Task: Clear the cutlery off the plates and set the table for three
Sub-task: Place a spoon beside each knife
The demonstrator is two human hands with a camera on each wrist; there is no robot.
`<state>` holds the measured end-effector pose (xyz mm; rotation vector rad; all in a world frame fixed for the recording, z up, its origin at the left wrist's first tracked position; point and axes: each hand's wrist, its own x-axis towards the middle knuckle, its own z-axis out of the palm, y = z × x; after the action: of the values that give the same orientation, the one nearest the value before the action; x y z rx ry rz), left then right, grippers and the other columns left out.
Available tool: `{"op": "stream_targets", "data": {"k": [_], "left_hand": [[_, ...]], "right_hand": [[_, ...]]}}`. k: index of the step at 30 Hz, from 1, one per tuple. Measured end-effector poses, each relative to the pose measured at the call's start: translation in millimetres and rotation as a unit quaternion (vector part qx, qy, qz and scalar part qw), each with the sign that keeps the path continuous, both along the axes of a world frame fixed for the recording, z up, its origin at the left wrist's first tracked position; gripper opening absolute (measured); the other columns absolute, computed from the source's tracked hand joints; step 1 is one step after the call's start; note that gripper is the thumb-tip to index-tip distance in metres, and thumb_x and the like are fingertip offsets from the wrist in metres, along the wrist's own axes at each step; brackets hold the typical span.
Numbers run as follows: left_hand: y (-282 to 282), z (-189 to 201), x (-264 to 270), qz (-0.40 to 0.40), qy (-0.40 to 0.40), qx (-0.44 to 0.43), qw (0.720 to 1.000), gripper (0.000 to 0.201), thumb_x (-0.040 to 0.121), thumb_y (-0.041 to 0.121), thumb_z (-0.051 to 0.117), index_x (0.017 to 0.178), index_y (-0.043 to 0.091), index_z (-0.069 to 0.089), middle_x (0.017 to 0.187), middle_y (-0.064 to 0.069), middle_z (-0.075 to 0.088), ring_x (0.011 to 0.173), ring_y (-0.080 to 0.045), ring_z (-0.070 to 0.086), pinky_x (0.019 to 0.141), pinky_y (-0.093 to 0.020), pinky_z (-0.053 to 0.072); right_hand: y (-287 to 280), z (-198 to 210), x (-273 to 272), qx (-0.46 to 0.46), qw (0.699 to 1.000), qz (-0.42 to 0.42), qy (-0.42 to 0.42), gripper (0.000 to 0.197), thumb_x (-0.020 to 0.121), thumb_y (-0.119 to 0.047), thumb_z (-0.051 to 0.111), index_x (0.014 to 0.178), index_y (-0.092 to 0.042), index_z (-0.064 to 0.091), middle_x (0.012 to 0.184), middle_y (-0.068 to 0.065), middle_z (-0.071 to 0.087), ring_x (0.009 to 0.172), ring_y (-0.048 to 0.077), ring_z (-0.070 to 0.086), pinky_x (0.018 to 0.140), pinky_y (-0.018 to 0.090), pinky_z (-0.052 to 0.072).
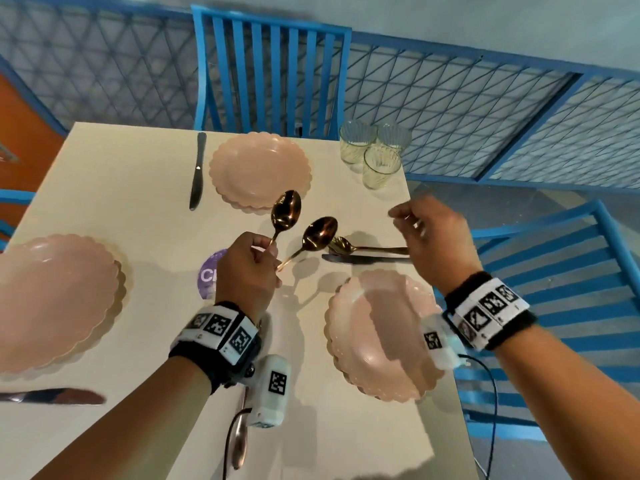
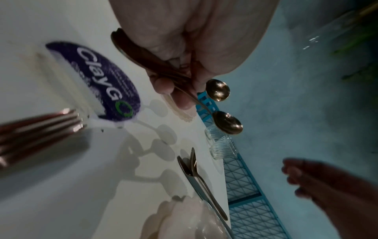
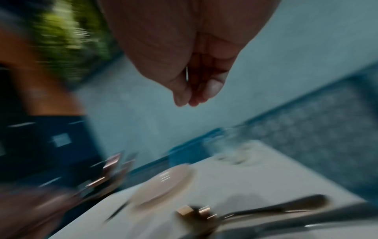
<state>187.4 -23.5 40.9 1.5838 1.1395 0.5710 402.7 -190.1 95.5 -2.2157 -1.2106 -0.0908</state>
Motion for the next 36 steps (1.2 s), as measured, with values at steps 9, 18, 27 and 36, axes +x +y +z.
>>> {"op": "stream_targets", "data": {"k": [9, 18, 27, 36], "left_hand": [[18.3, 27.4, -47.5, -0.007, -0.004, 0.016, 1.0, 0.011, 0.097, 0.007, 0.059, 0.087, 0.01, 0.063, 0.066, -0.006, 0.067, 0.046, -0.008, 0.062, 0.047, -0.016, 0.047], [117.4, 34.6, -106.5, 0.089, 0.033, 0.055, 0.994, 0.02, 0.091, 0.009, 0.055, 0.081, 0.025, 0.06, 0.063, -0.002, 0.071, 0.066, -0.022, 0.071, 0.064, -0.034, 0.057], [260.6, 10.8, -82.1, 0.176, -0.003, -0.022, 0.984, 0.019, 0.09, 0.019, 0.064, 0.072, 0.024, 0.061, 0.084, -0.008, 0.074, 0.082, -0.035, 0.07, 0.081, -0.043, 0.057], [310.7, -24.6, -68.5, 0.13, 0.009, -0.045, 0.99, 0.009, 0.089, 0.018, 0.063, 0.085, 0.02, 0.071, 0.089, -0.005, 0.075, 0.081, -0.03, 0.071, 0.065, -0.032, 0.055]], "right_hand": [[93.5, 1.2, -147.2, -0.138, 0.918, 0.322, -0.185, 0.023, 0.066, -0.001, 0.06, 0.083, -0.013, 0.069, 0.075, 0.001, 0.064, 0.068, 0.02, 0.06, 0.052, 0.028, 0.045], [179.9, 7.6, -178.1, -0.299, 0.895, 0.303, -0.136, 0.014, 0.085, -0.015, 0.066, 0.099, -0.017, 0.068, 0.09, 0.003, 0.068, 0.082, 0.025, 0.064, 0.059, 0.032, 0.044], [360.5, -43.6, -152.9, -0.173, 0.939, -0.011, 0.298, 0.018, 0.09, -0.019, 0.063, 0.091, -0.008, 0.077, 0.093, 0.01, 0.076, 0.079, 0.023, 0.063, 0.071, 0.028, 0.052], [458.0, -85.4, -125.2, -0.21, 0.906, -0.075, 0.36, 0.036, 0.096, -0.03, 0.055, 0.131, -0.018, 0.058, 0.118, 0.008, 0.065, 0.105, 0.024, 0.068, 0.074, 0.024, 0.051]]}}
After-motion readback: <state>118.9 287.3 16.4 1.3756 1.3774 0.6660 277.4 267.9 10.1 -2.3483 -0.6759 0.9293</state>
